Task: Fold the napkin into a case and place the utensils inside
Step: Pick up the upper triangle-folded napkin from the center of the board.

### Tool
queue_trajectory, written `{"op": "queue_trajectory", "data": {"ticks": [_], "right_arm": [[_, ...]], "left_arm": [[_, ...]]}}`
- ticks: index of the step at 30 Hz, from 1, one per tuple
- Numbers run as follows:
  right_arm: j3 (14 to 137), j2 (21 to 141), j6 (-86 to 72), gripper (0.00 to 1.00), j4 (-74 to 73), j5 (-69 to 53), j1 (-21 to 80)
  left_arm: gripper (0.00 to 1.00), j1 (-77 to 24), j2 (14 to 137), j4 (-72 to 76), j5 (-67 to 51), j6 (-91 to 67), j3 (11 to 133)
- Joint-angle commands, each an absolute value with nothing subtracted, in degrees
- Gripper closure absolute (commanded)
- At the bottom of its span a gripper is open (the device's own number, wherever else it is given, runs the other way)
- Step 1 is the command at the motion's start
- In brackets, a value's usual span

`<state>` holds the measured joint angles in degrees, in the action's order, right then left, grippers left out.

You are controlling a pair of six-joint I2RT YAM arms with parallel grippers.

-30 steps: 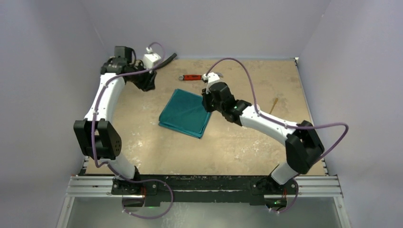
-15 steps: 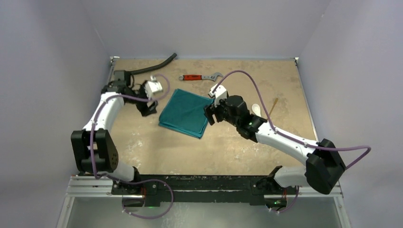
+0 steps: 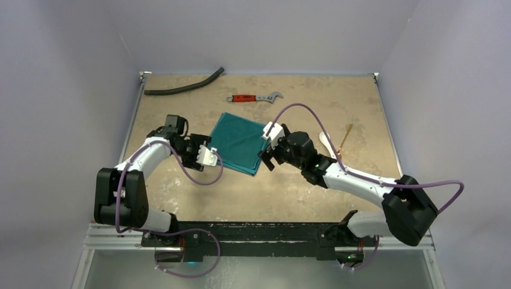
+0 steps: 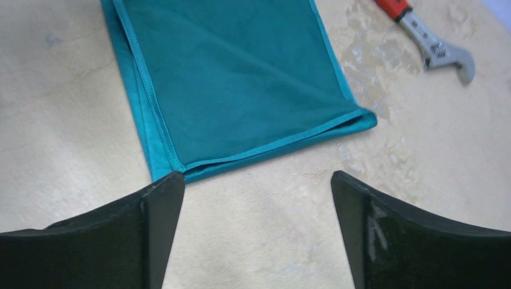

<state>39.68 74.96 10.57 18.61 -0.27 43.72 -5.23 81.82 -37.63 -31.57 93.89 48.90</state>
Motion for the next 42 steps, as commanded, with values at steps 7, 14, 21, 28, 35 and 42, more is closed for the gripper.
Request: {"op": "queue_trajectory", "data": {"ticks": [7,14,21,28,35,42], "right_arm": [[38.93,76.34,21.55,0.07,26.31,-6.53,43.77],[36.59,78.09,22.48,0.08,28.28,-11.1,44.08],[38.07,83.53,24.23,0.1,27.52,-10.82,48.0],[42.98,91.48,26.14,0.11,26.09,-10.78,50.87],[45.27,97.17,24.51,0.13,27.55,-7.77,52.27],[44.76,98.67,23.62,0.21,29.26,-6.23,52.44]], "left_arm": [[0.3,-6.89,87.61,-32.08,-28.73,107.23,47.81],[0.43,-7.04,92.14,-31.08,-28.26,105.56,49.7],[0.67,-7.12,94.6,-30.85,-27.82,104.34,50.29],[0.69,-7.08,97.75,-34.86,-26.32,100.9,54.58],[0.89,-7.05,97.78,-34.68,-25.53,100.01,54.21],[0.92,-6.04,97.83,-36.07,-25.66,97.13,55.04]]}}
